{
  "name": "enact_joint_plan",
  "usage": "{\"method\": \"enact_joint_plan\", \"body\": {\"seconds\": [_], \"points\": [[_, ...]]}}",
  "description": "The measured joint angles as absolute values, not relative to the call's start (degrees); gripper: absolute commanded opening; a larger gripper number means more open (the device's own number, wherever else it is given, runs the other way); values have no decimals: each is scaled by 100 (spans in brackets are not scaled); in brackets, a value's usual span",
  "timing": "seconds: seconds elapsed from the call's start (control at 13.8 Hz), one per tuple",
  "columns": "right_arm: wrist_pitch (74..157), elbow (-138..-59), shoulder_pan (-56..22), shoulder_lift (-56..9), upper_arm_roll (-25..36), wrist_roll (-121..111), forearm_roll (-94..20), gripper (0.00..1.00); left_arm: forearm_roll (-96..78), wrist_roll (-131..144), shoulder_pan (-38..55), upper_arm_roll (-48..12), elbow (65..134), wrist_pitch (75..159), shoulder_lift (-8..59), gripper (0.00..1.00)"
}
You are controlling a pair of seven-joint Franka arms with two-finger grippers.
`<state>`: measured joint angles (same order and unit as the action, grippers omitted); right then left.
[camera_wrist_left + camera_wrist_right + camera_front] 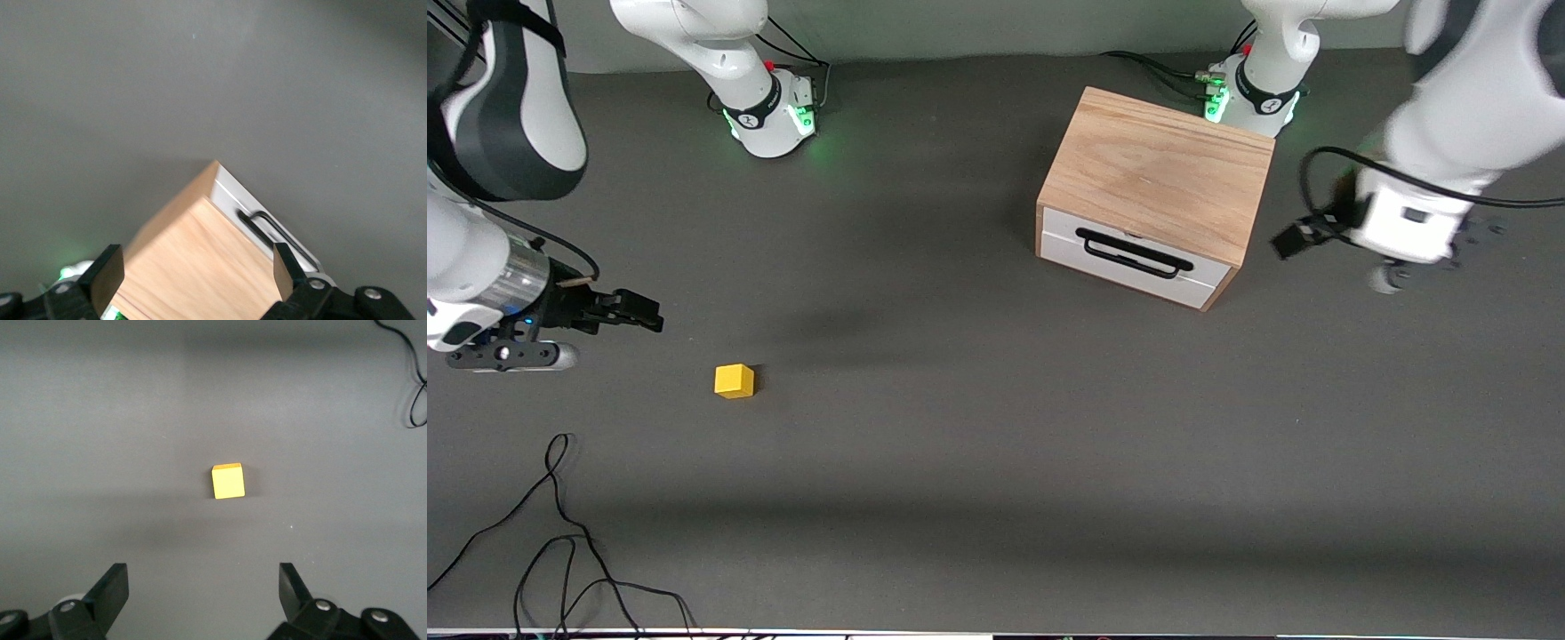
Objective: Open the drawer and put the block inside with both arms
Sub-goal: 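Move the left gripper to the drawer handle while the right gripper approaches the cube, then hook the drawer handle with the left gripper while the right gripper lowers onto the cube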
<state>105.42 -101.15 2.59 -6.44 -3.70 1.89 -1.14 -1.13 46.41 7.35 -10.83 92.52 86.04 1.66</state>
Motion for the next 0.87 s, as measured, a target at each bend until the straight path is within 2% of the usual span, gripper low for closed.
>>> {"method": "enact_joint_plan", "body": {"seconds": [0.22,0.51,0.87], "points": [[10959,-10515,259,-662,-360,159,-104,100,-259,6459,1158,-1368,9256,8575,240,100],[11599,-10908,279,-793,-244,-127,-96,100,-288,8792,1860,-1434,9252,8613,479,100],[12336,-11366,265,-1008,-182,-195,-96,100,-285,9445,2023,-1340,9266,8937,872,100]]}}
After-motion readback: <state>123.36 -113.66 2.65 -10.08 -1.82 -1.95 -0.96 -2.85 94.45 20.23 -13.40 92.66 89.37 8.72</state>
